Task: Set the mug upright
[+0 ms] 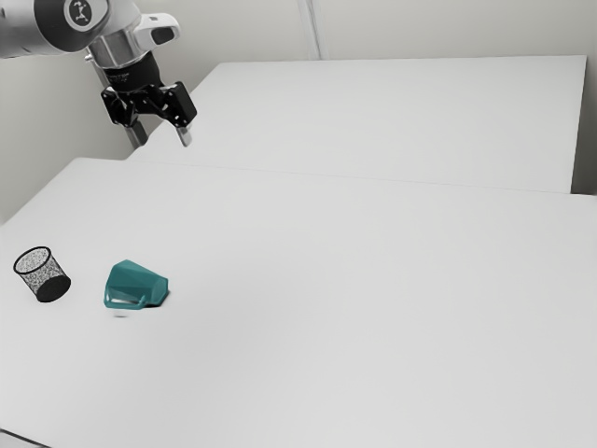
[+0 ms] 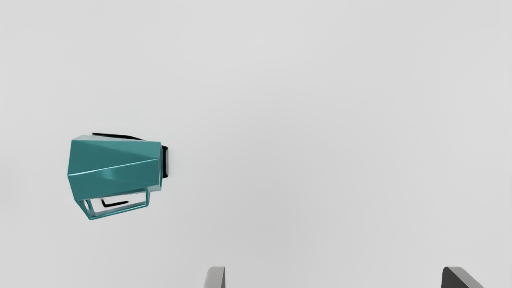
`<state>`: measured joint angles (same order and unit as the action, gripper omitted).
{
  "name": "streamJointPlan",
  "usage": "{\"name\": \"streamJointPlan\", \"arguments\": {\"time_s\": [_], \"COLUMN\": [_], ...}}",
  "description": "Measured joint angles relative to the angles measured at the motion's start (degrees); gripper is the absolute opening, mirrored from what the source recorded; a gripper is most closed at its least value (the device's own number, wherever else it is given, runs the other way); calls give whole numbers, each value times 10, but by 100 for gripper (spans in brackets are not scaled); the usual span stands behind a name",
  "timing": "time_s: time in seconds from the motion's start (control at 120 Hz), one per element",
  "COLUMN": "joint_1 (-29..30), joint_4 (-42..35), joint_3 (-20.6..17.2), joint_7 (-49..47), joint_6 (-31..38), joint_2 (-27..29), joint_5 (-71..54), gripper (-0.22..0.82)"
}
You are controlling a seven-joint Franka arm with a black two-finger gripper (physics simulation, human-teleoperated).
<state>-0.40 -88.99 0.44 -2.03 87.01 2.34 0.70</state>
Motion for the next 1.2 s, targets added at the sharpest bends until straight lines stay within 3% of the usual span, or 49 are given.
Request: {"name": "streamJointPlan", "arguments": {"time_s": [0.425,0.833,1.2], "joint_1": [15,140,253], "joint_4": [-26,-65,-155], "joint_3": [1,0,7], "joint_7": [2,37,127], "joint_6": [-1,5,50], "joint_2": [23,36,36], "joint_5": [0,22,128], "gripper": [59,59,59]}}
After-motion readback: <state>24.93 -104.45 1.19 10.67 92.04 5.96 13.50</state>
